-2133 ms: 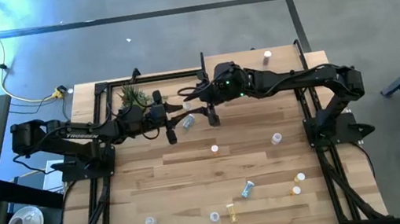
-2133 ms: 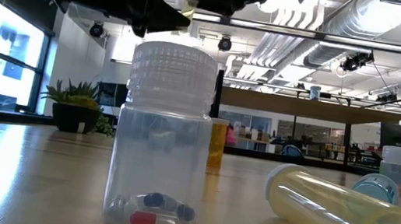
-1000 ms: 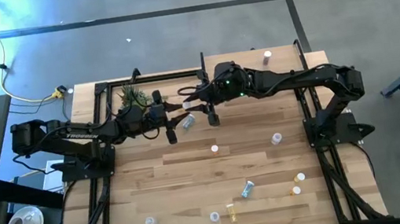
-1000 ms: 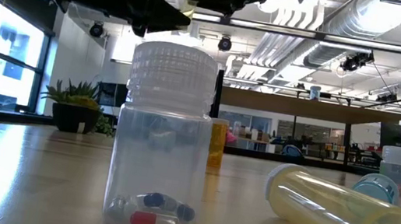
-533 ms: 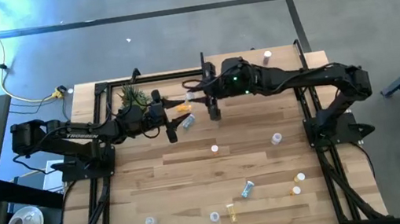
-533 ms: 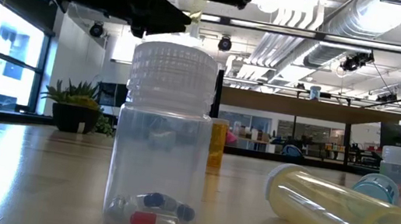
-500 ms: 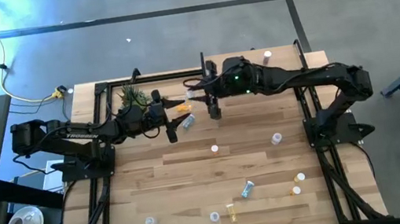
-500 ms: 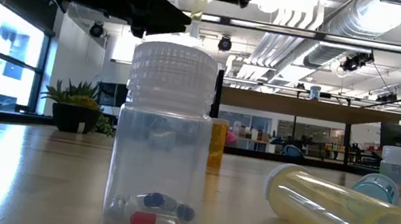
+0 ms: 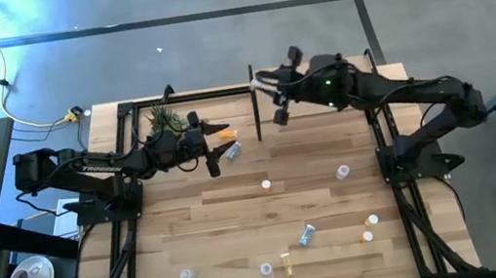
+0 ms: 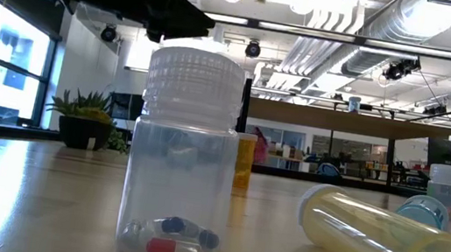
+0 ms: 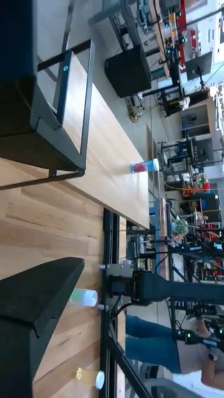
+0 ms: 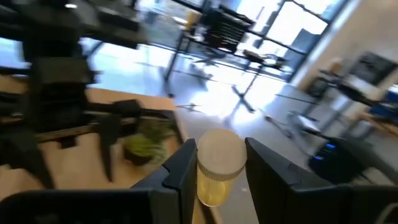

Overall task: Pick and place medicine bottles onto shelf by color
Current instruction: Put the left yellow pill bottle on the shelf

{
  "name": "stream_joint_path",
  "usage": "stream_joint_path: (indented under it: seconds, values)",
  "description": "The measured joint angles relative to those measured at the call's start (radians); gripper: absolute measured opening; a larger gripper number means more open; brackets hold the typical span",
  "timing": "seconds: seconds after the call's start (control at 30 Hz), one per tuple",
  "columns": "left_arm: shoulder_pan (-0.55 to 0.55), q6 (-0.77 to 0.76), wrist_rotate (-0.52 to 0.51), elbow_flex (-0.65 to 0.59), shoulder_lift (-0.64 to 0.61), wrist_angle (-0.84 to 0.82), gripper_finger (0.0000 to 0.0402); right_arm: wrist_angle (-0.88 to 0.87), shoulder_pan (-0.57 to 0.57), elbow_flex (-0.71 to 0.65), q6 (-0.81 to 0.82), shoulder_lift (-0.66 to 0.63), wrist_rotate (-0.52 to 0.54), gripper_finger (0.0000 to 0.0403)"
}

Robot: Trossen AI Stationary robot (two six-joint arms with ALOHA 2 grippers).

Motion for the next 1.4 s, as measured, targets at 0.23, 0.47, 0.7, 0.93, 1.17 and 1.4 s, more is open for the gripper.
stream_joint_path:
  seconds: [0.23, 0.47, 0.7, 0.93, 1.17, 1.4]
  values:
    - [0.0, 0.0, -0.003, 0.0, 0.0, -0.002, 0.0229, -0.104, -0.019, 0.0, 0.008, -0.093, 0.096, 0.0103]
    - [0.0, 0.0, -0.005, 0.0, 0.0, -0.002, 0.0229, -0.251, -0.074, 0.0, 0.108, -0.128, 0.096, 0.0103]
    - [0.0, 0.0, -0.006, 0.0, 0.0, -0.002, 0.0229, -0.222, -0.145, -0.136, 0.181, -0.141, 0.09, 0.0103]
    - [0.0, 0.0, -0.005, 0.0, 0.0, -0.006, 0.0229, -0.1, -0.222, -0.279, 0.247, -0.154, 0.084, 0.0103]
    - [0.0, 0.0, -0.005, 0.0, 0.0, -0.006, 0.0229, -0.002, -0.295, -0.384, 0.326, -0.154, 0.041, 0.0103]
    - [0.0, 0.0, -0.005, 0.0, 0.0, -0.006, 0.0229, 0.027, -0.337, -0.443, 0.425, -0.154, 0.055, 0.0103]
